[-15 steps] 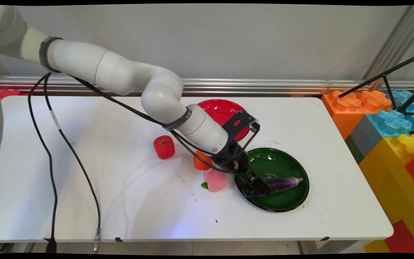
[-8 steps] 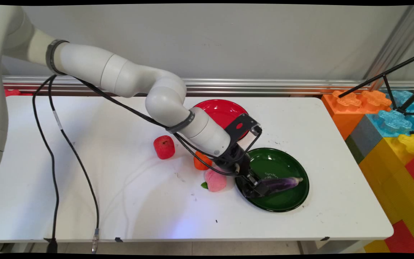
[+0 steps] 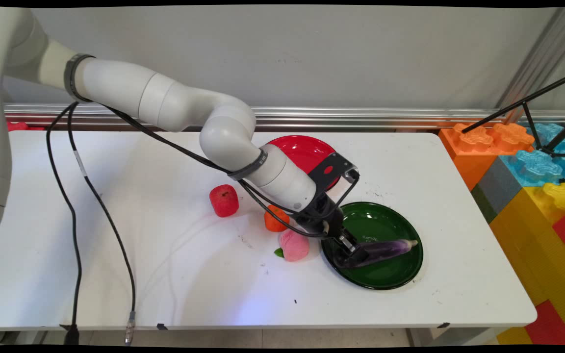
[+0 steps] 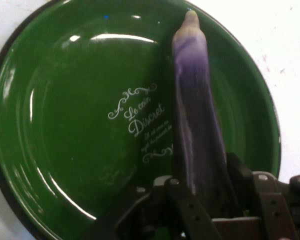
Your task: Place the picked object on the table
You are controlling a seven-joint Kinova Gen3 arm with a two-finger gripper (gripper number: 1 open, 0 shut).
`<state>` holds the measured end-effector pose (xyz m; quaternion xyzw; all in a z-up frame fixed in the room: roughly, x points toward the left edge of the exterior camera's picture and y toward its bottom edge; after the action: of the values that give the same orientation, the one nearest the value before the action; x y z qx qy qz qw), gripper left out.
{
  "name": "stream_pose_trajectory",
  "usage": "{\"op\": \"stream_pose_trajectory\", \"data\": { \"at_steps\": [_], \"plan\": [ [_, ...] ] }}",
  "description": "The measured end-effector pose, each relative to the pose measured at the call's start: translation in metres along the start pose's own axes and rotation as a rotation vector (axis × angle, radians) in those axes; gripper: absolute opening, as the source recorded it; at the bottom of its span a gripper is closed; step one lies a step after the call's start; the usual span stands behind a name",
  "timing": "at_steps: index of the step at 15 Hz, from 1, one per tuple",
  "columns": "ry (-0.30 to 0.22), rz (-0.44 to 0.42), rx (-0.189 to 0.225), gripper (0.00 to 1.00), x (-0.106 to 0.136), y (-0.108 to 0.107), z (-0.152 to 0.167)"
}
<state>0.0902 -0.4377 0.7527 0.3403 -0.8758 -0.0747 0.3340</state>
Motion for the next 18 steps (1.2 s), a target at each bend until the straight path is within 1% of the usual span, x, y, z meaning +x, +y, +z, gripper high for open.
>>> {"op": "stream_pose_trajectory", "data": {
  "at_steps": [5,7,10,14,18],
  "plan": [
    [0.015,0.016,-0.014,0.0,0.011,0.005,-0.026],
    [0.028,0.046,-0.023,0.0,0.017,0.008,-0.046],
    [0.038,0.1,-0.032,0.0,0.019,0.007,-0.077],
    [0.038,0.204,-0.045,0.0,0.007,-0.004,-0.129],
    [0.003,0.354,-0.046,0.0,-0.024,-0.031,-0.178]
  ]
}}
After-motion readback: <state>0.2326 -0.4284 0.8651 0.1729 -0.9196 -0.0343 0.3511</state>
